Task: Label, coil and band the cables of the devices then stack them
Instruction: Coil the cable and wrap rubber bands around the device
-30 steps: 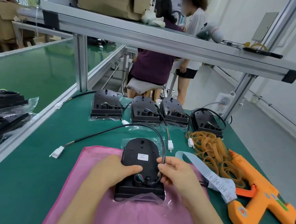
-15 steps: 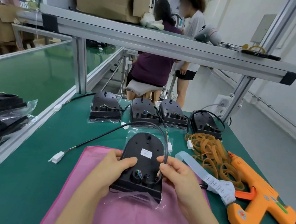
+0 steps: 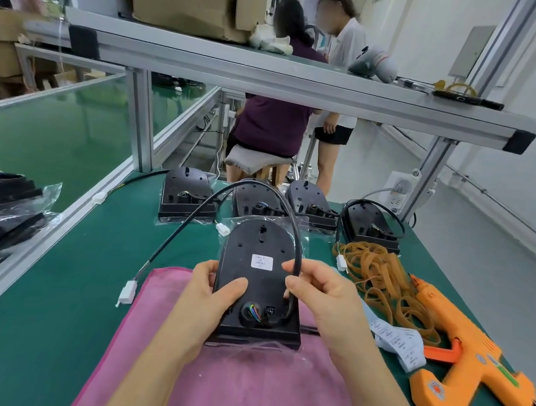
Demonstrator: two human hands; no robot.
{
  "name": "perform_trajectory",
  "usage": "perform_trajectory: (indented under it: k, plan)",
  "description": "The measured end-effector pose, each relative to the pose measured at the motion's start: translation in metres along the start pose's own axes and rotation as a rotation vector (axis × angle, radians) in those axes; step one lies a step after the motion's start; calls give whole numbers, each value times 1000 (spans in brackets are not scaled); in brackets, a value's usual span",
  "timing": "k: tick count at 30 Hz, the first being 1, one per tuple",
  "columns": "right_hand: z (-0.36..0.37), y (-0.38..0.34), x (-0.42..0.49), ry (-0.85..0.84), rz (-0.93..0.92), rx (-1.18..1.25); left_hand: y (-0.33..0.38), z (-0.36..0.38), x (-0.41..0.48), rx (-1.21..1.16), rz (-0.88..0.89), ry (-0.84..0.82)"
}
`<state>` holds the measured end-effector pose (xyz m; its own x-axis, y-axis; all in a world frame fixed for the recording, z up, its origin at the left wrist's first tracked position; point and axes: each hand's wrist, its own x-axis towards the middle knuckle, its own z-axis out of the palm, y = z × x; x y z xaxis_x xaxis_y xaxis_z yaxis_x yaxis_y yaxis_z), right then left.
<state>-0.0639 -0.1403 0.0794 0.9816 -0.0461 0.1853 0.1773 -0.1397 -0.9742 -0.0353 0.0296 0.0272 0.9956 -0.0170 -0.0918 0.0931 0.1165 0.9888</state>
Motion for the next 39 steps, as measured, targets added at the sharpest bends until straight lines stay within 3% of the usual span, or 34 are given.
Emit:
perform_trajectory:
  k: [6,11,14,18,20,23,25,27,30,33,35,39]
  plan:
    - [-2,3,7,-7,50,-22,-4,5,-3,-48,-16,-23]
    - [-1,16,11,105,15,-235,-6,6,-2,-62,26,-15]
    - [0,24,12,150,12,-231,-5,7,-1,-55,78,-6]
    - [-4,28,14,148,289,76,-5,6,-4,-79,97,1]
    - [-8,29,16,15,461,332,-4,5,-6,-89,88,-14]
    - [-8,26,17,-121,553,479,1,3,-10,-58,32,-98]
    - [-9,27,18,-110,553,513,9,-1,-11,72,-5,-164]
    - [-10,29,19,-77,543,505,19,-8,2,347,54,-116]
    - [-8,30,17,-85,558,491,46,-10,40,686,389,105]
    - [-2,29,14,-95,582,498,78,4,77,1053,658,-59]
    - [0,29,14,-97,593,507,90,10,91,1236,608,-211]
    - [-3,33,11,-107,621,569,100,7,96,1058,382,-290]
